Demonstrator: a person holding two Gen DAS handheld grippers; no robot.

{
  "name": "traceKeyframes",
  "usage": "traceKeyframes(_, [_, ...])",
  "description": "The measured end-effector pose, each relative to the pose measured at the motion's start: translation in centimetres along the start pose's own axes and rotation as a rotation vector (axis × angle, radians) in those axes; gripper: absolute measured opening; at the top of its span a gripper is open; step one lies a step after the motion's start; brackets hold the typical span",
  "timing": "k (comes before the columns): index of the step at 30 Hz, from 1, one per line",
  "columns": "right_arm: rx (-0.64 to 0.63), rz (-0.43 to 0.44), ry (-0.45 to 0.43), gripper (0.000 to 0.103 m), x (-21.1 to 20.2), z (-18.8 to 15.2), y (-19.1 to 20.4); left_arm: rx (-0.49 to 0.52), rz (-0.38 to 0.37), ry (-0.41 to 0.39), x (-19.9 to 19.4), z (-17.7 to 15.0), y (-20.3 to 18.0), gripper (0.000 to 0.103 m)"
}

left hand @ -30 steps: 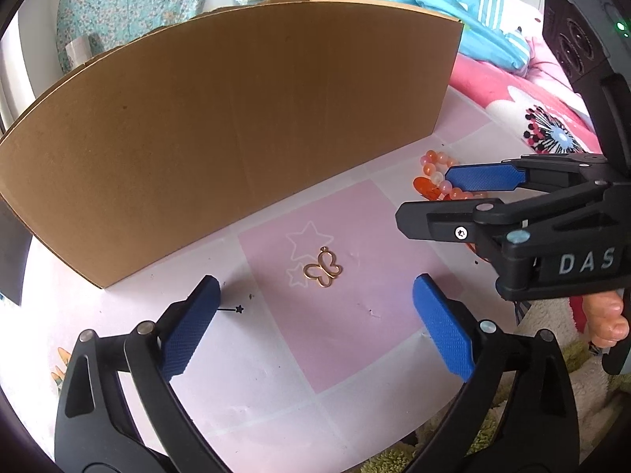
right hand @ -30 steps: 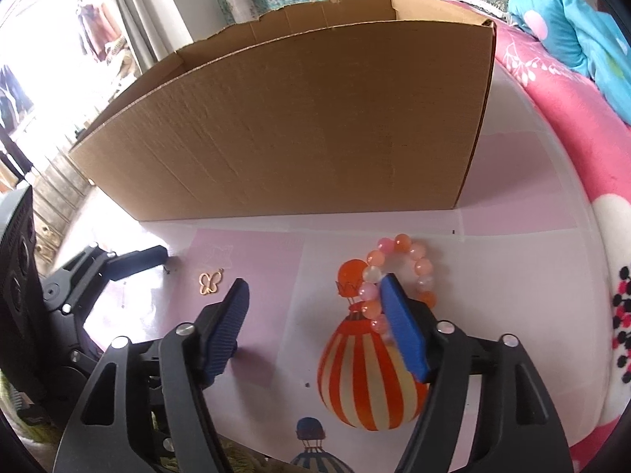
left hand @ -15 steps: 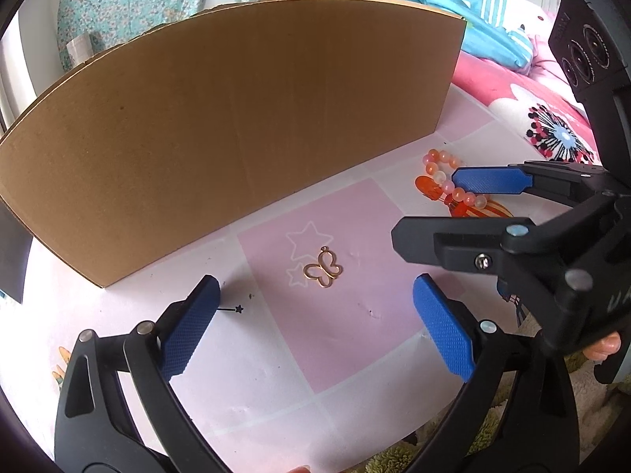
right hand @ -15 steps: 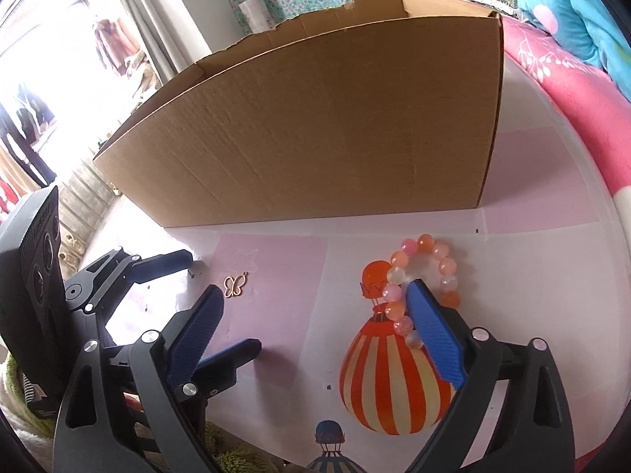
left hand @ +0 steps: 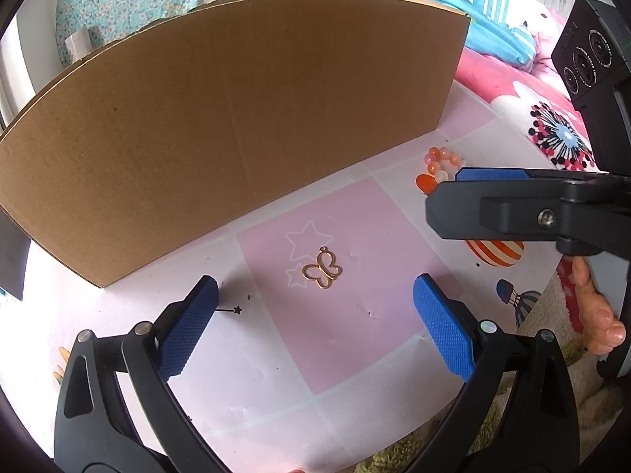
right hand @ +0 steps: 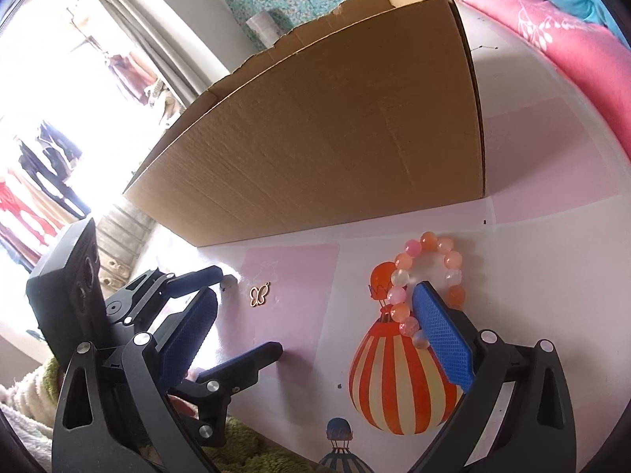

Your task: Organize jewelry

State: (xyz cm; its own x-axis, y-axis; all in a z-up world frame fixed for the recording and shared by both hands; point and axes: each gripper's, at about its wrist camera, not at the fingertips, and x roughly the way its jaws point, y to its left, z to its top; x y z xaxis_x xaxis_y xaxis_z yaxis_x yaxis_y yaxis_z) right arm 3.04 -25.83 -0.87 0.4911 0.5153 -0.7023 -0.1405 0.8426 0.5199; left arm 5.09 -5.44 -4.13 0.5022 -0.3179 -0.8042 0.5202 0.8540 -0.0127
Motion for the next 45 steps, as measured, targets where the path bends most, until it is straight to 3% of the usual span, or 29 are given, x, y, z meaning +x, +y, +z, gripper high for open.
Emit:
traceKeyframes(11, [0.023,0.078,0.090,0.097,0.1,1.4,-1.2,-0.069,0.045,0.045,0.3,0.8,-0.1,0.095])
traceKeyframes(16, [-0.036,0.059,0.114,0.097,0.3,1.5,-0.7,-0.062,0.040,0.070,0.4,1.0,-0.1,0.095])
traceKeyframes(22, [-0.006,0.031,0.093,0.097,0.3,1.3,-0.4,-0.024,0.011,0.085,0.3,1.0,0.0,0.095])
traceKeyframes(30, [0.073,0.026,0.123,0.097,1.0,1.9,-0.3,-0.039,-0.046,0.053,-0.7,0.3,0.7,0.095])
traceKeyframes(34, [0.060,0.004,0.170,0.097,1.4,2.2,0.3,-0.008,-0.032,0.009,-1.6,-0.2,0.7,0.095])
traceKeyframes(37, [0.082,-0.044,0.194,0.096,1.7,2.3,0.9,0.052,-0.026,-0.041,-2.7,-0.2,0.5,0.090])
traceKeyframes(40, [0.084,-0.100,0.201,0.094,2.0,2.3,1.6,0.048,-0.069,-0.065,-3.4,-0.4,1.0,0.075])
traceKeyframes(45, [0.020,-0.237,0.200,0.072,2.7,2.4,3.0,0.020,-0.116,-0.031,-2.4,-0.3,1.7,0.047])
